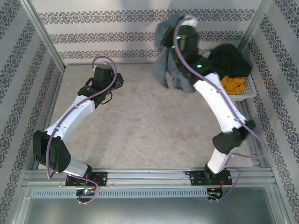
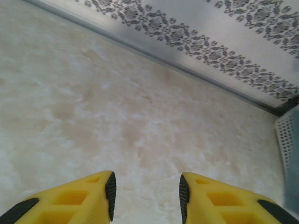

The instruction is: Fold and stack the t-shirts

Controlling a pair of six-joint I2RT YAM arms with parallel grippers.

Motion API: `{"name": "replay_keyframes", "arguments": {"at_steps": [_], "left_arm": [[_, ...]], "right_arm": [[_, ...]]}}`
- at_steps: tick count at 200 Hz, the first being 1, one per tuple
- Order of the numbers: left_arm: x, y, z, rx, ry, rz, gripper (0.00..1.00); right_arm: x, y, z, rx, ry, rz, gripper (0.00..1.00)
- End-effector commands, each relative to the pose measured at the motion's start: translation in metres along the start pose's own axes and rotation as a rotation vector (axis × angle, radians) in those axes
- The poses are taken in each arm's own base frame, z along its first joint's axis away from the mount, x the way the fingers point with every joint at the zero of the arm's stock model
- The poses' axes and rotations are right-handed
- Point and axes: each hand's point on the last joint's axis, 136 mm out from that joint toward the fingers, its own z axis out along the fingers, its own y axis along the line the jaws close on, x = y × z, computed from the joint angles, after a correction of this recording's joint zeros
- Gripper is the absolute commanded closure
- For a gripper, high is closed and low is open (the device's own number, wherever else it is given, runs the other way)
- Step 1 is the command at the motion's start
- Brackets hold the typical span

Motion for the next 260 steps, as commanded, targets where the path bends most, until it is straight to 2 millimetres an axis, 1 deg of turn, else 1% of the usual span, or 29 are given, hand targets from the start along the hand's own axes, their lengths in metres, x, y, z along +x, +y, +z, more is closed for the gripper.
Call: {"name": "replay_keyframes", "arguments": {"at_steps": [1, 9, 16, 25, 31, 33, 44, 55, 60, 70, 73, 82, 93, 107, 122, 140, 151, 168, 181, 185, 195, 206, 212, 220, 229, 237, 252, 260], "left_arm": [[-0.011, 0.016, -0.021, -0.062, -0.014, 0.012, 0.54], [-0.003, 0.021, -0.019, -0.07, 0.019, 0.002, 0.52], [0.004, 0.025, -0.018, -0.079, 0.049, -0.009, 0.51], [0.018, 0.029, -0.013, -0.088, 0.096, -0.025, 0.5], [0.027, 0.032, -0.009, -0.094, 0.126, -0.043, 0.49], [0.029, 0.033, -0.008, -0.095, 0.136, -0.052, 0.49], [0.049, 0.036, 0.002, -0.092, 0.197, -0.098, 0.47], [0.068, 0.035, 0.013, -0.071, 0.254, -0.16, 0.47], [0.076, 0.035, 0.019, -0.06, 0.28, -0.19, 0.47], [0.093, 0.032, 0.032, -0.037, 0.333, -0.25, 0.46], [0.101, 0.033, 0.037, -0.039, 0.355, -0.273, 0.46], [0.114, 0.03, 0.05, -0.023, 0.393, -0.329, 0.46], [0.126, 0.03, 0.065, -0.021, 0.432, -0.378, 0.46], [0.133, 0.031, 0.082, -0.026, 0.443, -0.414, 0.46], [0.13, 0.024, 0.097, 0.005, 0.424, -0.433, 0.46], [0.131, 0.015, 0.116, 0.036, 0.44, -0.452, 0.45], [0.131, 0.021, 0.126, 0.021, 0.437, -0.471, 0.45], [0.121, 0.04, 0.135, -0.01, 0.395, -0.527, 0.46], [0.109, 0.053, 0.141, -0.021, 0.368, -0.56, 0.47], [0.105, 0.055, 0.143, -0.019, 0.364, -0.565, 0.47], [0.1, 0.058, 0.147, -0.011, 0.367, -0.579, 0.48], [0.095, 0.057, 0.149, 0.008, 0.375, -0.588, 0.48], [0.094, 0.053, 0.15, 0.023, 0.383, -0.584, 0.48], [0.096, 0.046, 0.149, 0.04, 0.41, -0.575, 0.49], [0.104, 0.04, 0.146, 0.039, 0.448, -0.571, 0.49], [0.116, 0.036, 0.142, 0.031, 0.49, -0.577, 0.49], [0.146, 0.022, 0.131, 0.026, 0.571, -0.587, 0.5], [0.163, 0.013, 0.125, 0.027, 0.608, -0.595, 0.5]], "right_arm": [[0.097, -0.041, 0.035, 0.116, 0.264, 0.107, 0.71], [0.112, -0.056, 0.039, 0.129, 0.321, 0.154, 0.6], [0.121, -0.07, 0.038, 0.155, 0.352, 0.178, 0.55], [0.125, -0.088, 0.034, 0.195, 0.364, 0.183, 0.52], [0.128, -0.101, 0.03, 0.219, 0.369, 0.172, 0.51], [0.126, -0.103, 0.028, 0.224, 0.364, 0.171, 0.51], [0.134, -0.126, 0.019, 0.276, 0.379, 0.14, 0.52], [0.142, -0.145, 0.009, 0.305, 0.396, 0.118, 0.54], [0.144, -0.151, 0.004, 0.315, 0.401, 0.111, 0.55], [0.156, -0.162, -0.004, 0.33, 0.433, 0.087, 0.57], [0.159, -0.164, -0.006, 0.33, 0.443, 0.077, 0.57], [0.173, -0.167, -0.01, 0.316, 0.483, 0.048, 0.56], [0.196, -0.165, -0.01, 0.276, 0.556, 0.005, 0.55], [0.226, -0.16, -0.011, 0.235, 0.657, -0.026, 0.52], [0.26, -0.143, -0.011, 0.162, 0.756, -0.044, 0.52], [0.304, -0.12, -0.018, 0.083, 0.868, -0.064, 0.53], [0.329, -0.105, -0.023, 0.042, 0.926, -0.091, 0.53], [0.364, -0.087, -0.026, -0.008, 0.997, -0.156, 0.53], [0.385, -0.086, -0.024, 0.008, 1.041, -0.191, 0.52], [0.388, -0.087, -0.023, 0.014, 1.045, -0.194, 0.52], [0.402, -0.094, -0.02, 0.058, 1.068, -0.201, 0.51], [0.409, -0.105, -0.017, 0.112, 1.077, -0.21, 0.51], [0.407, -0.112, -0.016, 0.143, 1.066, -0.218, 0.5], [0.401, -0.118, -0.014, 0.168, 1.036, -0.226, 0.51], [0.386, -0.121, -0.011, 0.168, 0.974, -0.22, 0.52], [0.368, -0.124, -0.008, 0.163, 0.909, -0.209, 0.54], [0.333, -0.134, -0.004, 0.169, 0.814, -0.196, 0.55], [0.321, -0.144, -0.003, 0.191, 0.793, -0.194, 0.56]]}}
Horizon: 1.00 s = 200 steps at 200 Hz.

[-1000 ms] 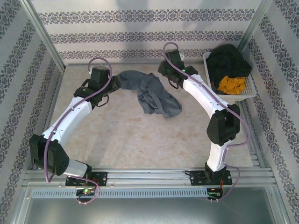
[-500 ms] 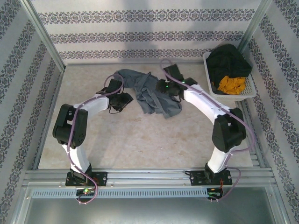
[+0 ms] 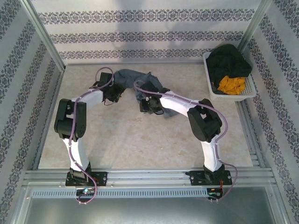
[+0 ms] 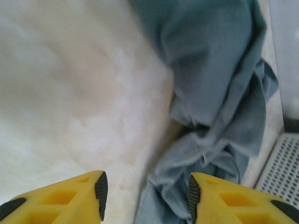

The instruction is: Fold and stack the t-shirts

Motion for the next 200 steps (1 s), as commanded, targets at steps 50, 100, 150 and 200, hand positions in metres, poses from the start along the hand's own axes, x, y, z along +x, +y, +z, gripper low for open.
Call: {"name": "replay_keyframes", "arguments": {"at_steps": [50, 100, 150, 200], "left_arm": [[0.132, -0.012, 0.034, -0.027, 0.219, -0.028, 0.42], [0.127, -0.011, 0.068, -0.093, 0.179, 0.001, 0.6], [0.075, 0.041, 0.038, -0.249, 0.018, -0.015, 1.0], [-0.006, 0.084, -0.029, -0.266, -0.08, -0.03, 1.0]], "right_arm": [[-0.067, -0.095, -0.047, 0.096, -0.157, 0.13, 0.52], [-0.058, -0.102, -0.021, 0.143, -0.092, 0.09, 0.46], [-0.04, -0.119, -0.004, 0.133, -0.011, 0.138, 0.62], [0.036, 0.001, 0.003, -0.217, 0.222, 0.035, 0.91]]}}
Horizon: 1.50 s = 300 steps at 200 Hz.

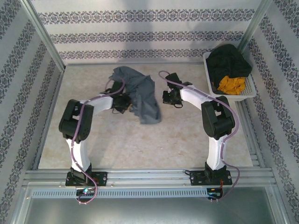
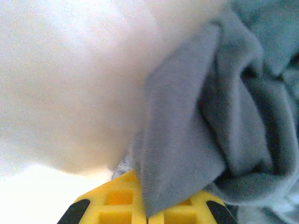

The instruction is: Fold and stack the t-shirts

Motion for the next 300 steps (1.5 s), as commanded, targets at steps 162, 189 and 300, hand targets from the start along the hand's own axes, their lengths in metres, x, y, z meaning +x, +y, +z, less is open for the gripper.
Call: {"name": "replay_keyframes", "arguments": {"at_steps": [162, 189, 300], "left_arm": [[-0.063, 0.049, -0.074, -0.312, -0.115, 0.373, 0.34], [-0.067, 0.054, -0.056, -0.361, -0.108, 0.454, 0.54], [0.065, 0.058, -0.144, -0.225, -0.137, 0.797, 1.0]], "right_arm": [[-0.068, 0.107, 0.006, -0.337, -0.079, 0.198, 0.74], [-0.075, 0.11, 0.014, -0.362, -0.078, 0.246, 0.7], [-0.094, 0.077, -0.004, -0.337, -0.21, 0.342, 0.66]]}}
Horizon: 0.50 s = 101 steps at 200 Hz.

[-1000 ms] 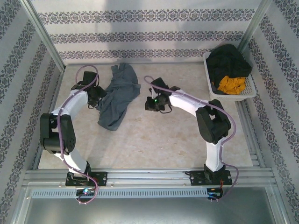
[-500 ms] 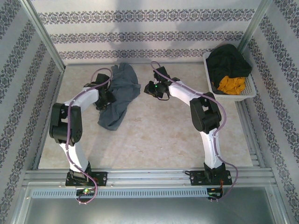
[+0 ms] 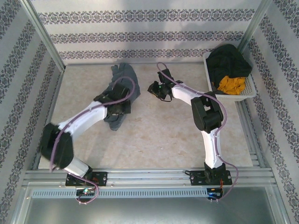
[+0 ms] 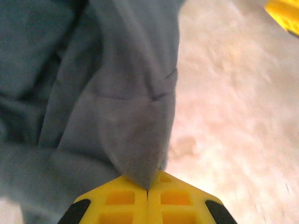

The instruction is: Fold and stack the t-shirts

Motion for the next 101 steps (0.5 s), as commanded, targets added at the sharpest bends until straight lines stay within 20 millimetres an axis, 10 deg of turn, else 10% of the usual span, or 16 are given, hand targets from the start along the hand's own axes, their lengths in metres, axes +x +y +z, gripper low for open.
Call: {"name": "replay_keyframes", "arguments": {"at_steps": [1, 58, 101], "left_arm": [[0.035, 0.045, -0.02, -0.13, 0.018, -0.064, 1.0], [0.055, 0.171, -0.123, -0.567, -0.263, -0.431, 1.0], [0.053, 0.2, -0.127, -0.598, -0.328, -0.713, 1.0]], "right_arm": [[-0.021, 0.026, -0.026, -0.055, -0.097, -0.021, 0.66], [0.004, 0.057, -0.001, -0.071, -0.062, -0.08, 0.58], [0.029, 0.09, 0.045, -0.065, -0.012, -0.104, 0.49]]}}
